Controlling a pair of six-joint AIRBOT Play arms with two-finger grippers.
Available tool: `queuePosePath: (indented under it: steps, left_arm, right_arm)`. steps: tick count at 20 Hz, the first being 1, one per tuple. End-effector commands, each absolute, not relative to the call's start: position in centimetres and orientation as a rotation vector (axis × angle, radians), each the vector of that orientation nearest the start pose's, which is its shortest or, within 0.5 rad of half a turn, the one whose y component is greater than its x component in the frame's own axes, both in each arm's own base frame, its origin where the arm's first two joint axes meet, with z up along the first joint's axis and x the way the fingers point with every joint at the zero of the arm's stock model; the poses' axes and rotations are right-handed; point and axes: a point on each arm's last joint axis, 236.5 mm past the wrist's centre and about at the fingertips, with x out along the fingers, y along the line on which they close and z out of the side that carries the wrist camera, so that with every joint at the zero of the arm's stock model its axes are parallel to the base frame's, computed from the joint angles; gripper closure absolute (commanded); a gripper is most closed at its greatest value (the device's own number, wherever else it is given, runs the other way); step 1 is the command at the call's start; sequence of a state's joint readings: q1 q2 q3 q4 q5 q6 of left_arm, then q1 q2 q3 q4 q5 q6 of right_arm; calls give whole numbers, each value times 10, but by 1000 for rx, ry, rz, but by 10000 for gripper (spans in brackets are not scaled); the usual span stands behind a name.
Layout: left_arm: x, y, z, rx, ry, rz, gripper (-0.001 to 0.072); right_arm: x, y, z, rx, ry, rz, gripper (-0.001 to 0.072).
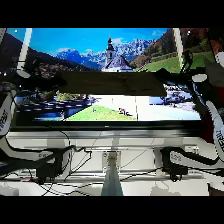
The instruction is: Fold the clothes and pants, and hang the long-sleeved shirts on hangers.
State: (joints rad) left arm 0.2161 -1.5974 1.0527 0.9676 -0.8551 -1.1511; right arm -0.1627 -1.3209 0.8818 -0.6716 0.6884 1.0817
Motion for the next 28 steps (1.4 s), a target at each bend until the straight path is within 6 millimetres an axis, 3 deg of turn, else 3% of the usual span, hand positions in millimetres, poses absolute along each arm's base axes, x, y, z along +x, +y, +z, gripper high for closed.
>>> queuePosePath:
  steps: [1,2,3,4,6,7,11,13,15,18,22,24,25,28]
  left_arm:
    - [426,-35,-128,-374,1258,-244,198]
    - [430,-39,-127,-359,1240,-245,430]
    - [435,-42,-123,-344,1225,-254,616]
    - [442,-44,-115,-326,1207,-270,690]
    - [454,-46,-86,-295,1172,-312,691]
    - [458,-46,-65,-273,1156,-338,691]
    - [444,-54,36,-153,1085,-441,691]
    - [427,-62,89,-123,1007,-473,690]
    - [412,-72,135,-120,909,-498,691]
    - [385,-82,183,-91,815,-528,690]
    - [355,-87,217,-46,748,-542,690]
    - [350,-88,223,-38,732,-543,690]
    - [350,-88,223,-39,733,-543,690]
    - [356,-91,213,-57,759,-555,691]
  right_arm:
    - [427,51,-36,602,998,204,167]
    - [428,52,-35,597,995,206,167]
    - [432,53,-32,592,978,204,169]
    - [436,55,-27,579,965,210,230]
    - [445,68,-13,524,941,253,567]
    - [449,78,-5,489,928,282,700]
    - [457,145,20,408,899,404,699]
    - [451,194,16,454,958,457,699]
    - [431,268,8,429,1038,583,699]
    - [397,379,0,354,1083,759,699]
    - [374,483,-3,384,1081,855,699]
    - [372,511,-1,407,1074,880,699]
    - [374,514,1,403,1067,887,699]
    - [394,488,-3,331,1055,852,698]
